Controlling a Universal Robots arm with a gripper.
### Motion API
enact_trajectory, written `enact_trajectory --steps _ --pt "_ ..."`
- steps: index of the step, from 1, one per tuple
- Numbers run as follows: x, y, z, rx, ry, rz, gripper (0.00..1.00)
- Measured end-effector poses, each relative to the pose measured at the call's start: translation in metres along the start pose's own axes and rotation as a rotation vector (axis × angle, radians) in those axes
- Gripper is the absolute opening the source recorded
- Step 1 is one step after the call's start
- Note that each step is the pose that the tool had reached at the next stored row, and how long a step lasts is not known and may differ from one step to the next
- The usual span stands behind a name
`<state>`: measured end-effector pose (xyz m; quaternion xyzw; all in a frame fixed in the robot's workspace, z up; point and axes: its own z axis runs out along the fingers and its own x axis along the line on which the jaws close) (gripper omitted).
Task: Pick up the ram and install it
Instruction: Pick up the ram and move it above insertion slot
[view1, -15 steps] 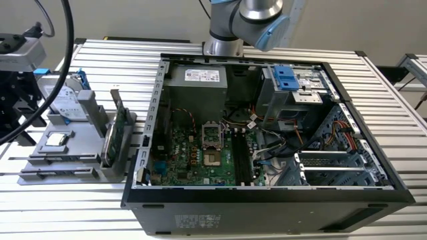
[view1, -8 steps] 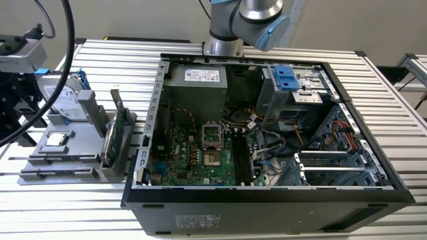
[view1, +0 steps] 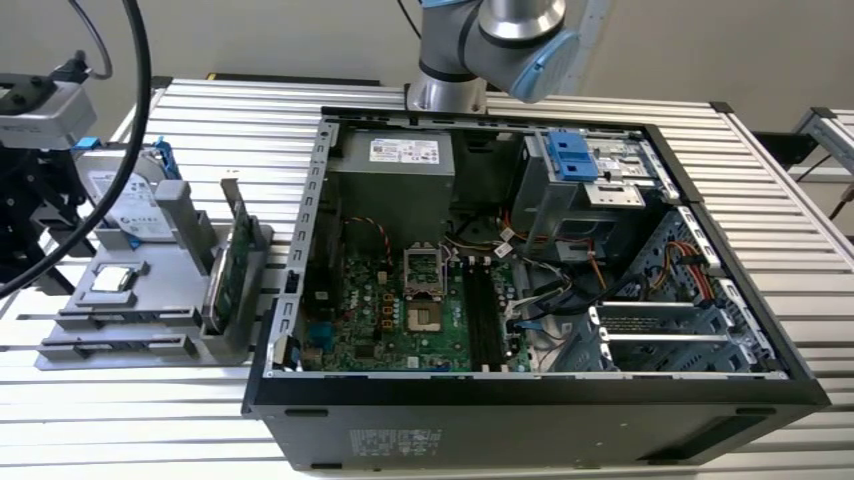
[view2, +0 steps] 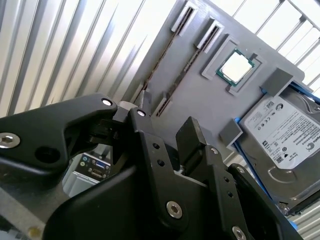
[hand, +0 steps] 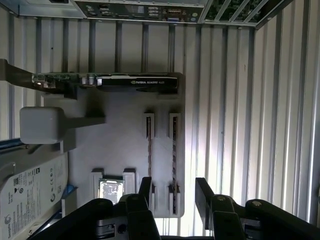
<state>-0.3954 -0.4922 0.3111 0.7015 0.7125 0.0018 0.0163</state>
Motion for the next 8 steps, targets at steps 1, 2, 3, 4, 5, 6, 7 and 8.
enact_trajectory --steps 1,2,3,4,5,6,7,8 --pt "0.0000 0.0000 0.0006 0.0001 -0.0001 0.000 1.00" --pt "0.0000 0.0000 0.0012 0.0001 -0.0001 0.000 1.00" --pt "0.0000 0.0000 0.0018 0.0001 -0.0001 0.000 1.00" --pt "0.0000 0.0000 0.0023 0.0001 -0.0001 0.000 1.00" --pt "0.0001 0.0000 0.0027 0.0002 -0.0002 0.000 1.00" --pt "0.0001 -0.0001 0.0033 0.0001 -0.0001 0.000 1.00" --pt "0.0001 -0.0001 0.0038 0.0001 -0.0001 0.000 1.00" --pt "0.0001 -0.0001 0.0043 0.0001 -0.0001 0.000 1.00"
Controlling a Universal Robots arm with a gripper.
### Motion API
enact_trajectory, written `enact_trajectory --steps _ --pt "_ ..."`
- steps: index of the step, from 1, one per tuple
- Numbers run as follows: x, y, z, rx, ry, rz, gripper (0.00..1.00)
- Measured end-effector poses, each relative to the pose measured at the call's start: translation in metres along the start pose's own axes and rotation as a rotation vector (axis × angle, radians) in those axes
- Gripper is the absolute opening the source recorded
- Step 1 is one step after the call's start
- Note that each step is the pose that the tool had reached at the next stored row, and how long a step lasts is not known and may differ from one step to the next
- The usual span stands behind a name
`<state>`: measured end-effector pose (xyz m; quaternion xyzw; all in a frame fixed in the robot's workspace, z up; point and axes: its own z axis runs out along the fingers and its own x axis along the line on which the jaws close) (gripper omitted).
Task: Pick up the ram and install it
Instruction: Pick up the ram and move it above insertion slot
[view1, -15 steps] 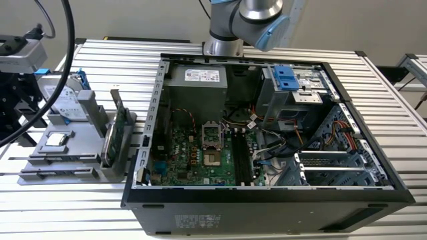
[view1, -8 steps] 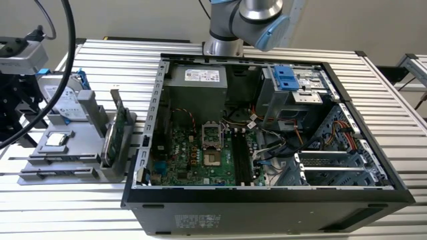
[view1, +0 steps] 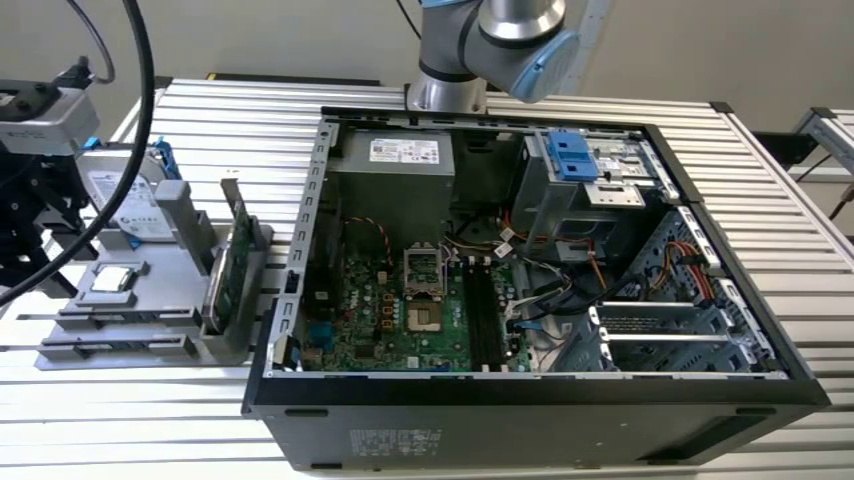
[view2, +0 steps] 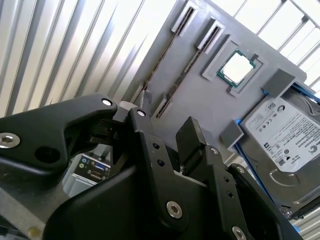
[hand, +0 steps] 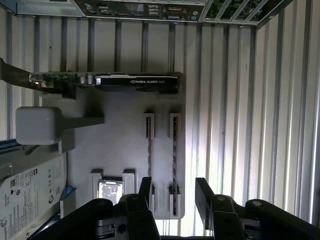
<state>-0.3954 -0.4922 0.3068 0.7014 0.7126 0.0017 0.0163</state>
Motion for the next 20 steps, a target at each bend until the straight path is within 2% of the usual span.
enact_trajectory --steps 12,20 --pt "0.0001 -0.0002 0.0066 0.0000 0.0000 -0.001 1.00" --pt "0.0003 -0.0004 0.0145 -0.0002 0.0006 -0.008 1.00"
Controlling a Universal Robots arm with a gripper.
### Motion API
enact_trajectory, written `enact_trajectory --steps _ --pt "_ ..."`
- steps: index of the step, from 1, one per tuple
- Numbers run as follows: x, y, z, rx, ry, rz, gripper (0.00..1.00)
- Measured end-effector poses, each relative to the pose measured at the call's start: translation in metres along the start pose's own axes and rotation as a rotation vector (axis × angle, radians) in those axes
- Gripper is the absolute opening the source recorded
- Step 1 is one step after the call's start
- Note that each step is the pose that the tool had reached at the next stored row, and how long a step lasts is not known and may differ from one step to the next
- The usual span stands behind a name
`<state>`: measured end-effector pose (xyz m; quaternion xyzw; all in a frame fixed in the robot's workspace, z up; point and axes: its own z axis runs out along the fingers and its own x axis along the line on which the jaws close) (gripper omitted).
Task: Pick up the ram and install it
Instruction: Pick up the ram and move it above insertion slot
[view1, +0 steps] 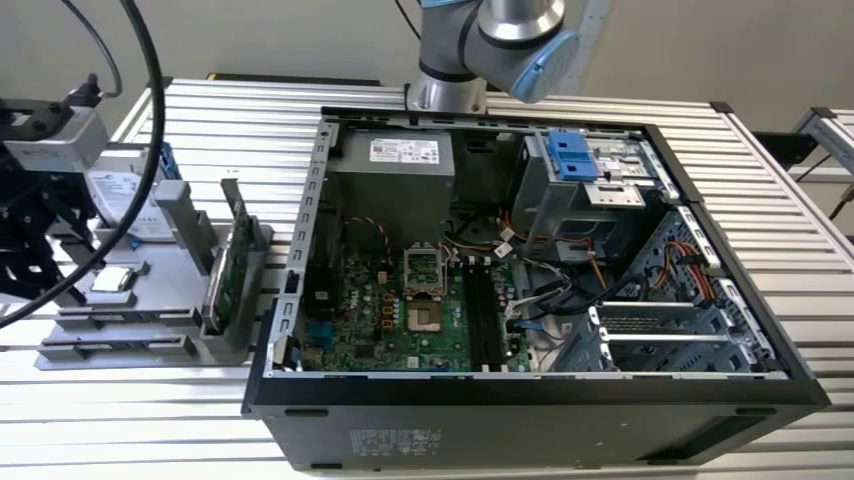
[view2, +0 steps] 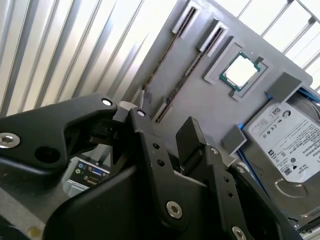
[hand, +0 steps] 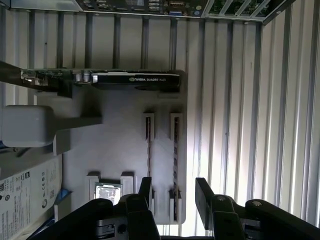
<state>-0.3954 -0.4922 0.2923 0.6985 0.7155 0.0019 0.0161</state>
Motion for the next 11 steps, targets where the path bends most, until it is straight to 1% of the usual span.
enact_trajectory --steps 11 --pt "0.0002 -0.0003 0.0115 -0.0002 0.0003 -0.011 1.00"
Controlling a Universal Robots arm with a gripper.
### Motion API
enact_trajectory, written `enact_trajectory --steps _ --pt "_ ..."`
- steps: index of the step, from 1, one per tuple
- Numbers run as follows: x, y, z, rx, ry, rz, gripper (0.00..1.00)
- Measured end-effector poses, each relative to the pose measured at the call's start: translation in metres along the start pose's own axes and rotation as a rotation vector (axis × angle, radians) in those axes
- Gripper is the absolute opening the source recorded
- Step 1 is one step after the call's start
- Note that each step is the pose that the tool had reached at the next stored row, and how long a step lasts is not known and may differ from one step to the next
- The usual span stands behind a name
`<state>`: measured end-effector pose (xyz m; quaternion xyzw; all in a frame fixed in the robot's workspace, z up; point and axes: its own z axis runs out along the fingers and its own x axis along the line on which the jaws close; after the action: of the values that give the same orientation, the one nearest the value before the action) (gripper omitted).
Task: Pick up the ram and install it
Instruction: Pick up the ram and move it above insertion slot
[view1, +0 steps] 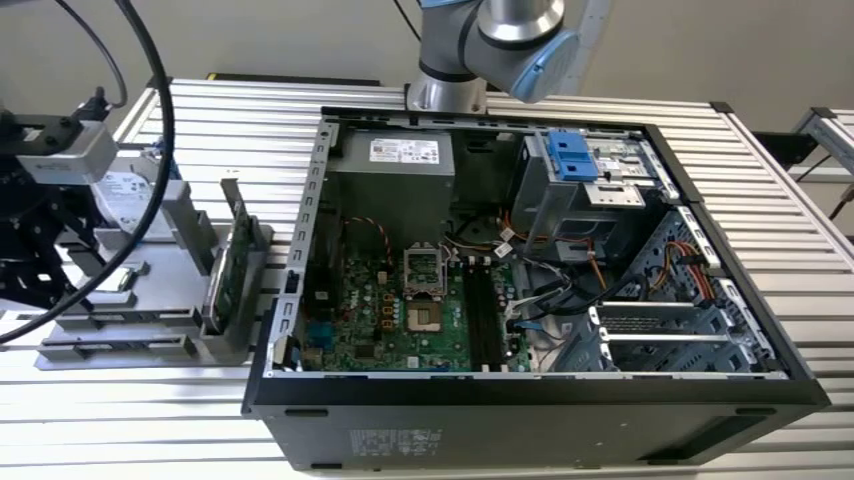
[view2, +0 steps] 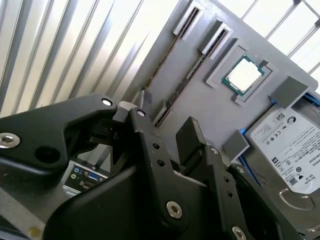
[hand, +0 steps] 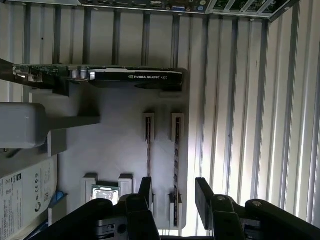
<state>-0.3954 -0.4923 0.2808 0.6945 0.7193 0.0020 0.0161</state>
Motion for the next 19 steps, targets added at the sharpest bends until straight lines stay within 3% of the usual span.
enact_trajectory --steps 19 --pt "-0.0003 -0.0007 0.0173 0.0020 0.0002 -0.004 1.00"
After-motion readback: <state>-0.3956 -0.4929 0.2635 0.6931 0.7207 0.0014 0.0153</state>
